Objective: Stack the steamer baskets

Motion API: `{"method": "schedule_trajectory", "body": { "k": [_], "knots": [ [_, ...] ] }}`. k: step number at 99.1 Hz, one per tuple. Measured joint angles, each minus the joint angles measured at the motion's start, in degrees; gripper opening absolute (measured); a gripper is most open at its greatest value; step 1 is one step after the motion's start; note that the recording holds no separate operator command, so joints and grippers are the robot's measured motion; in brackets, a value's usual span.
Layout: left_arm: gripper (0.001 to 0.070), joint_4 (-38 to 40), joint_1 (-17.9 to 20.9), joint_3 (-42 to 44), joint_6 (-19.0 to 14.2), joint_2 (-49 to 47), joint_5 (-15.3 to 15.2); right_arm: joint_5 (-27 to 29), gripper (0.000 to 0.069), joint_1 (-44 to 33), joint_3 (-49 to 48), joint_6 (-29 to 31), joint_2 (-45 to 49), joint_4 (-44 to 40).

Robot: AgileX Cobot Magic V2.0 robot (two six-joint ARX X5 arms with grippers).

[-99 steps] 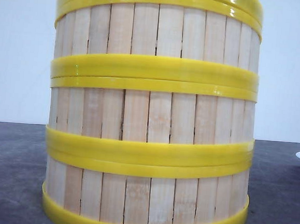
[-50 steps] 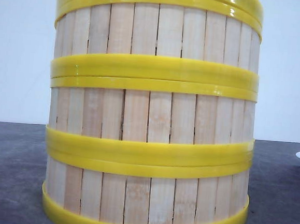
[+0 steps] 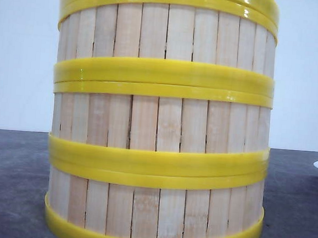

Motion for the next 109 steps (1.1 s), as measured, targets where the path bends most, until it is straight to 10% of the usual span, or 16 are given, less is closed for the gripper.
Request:
{"method": "schedule_trajectory", "body": {
  "k": [38,78,109],
  "knots": [
    [0.0027,0.00,0.00,0.00,-0.02,0.00,0.00,0.90,0.0008,-12.70,-0.87,-8.28,-0.07,13.81],
    [0.0027,0.00,0.00,0.00,-0.02,0.00,0.00,-21.09,0.0008,-46.25,-17.03,-18.25,-4.68,32.92],
    [0.0027,0.00,0.00,0.00,-0.02,0.00,-0.02,-26.75,0.0008,-53.46,-41.57,-18.43,-18.45,45.48]
  ]
}}
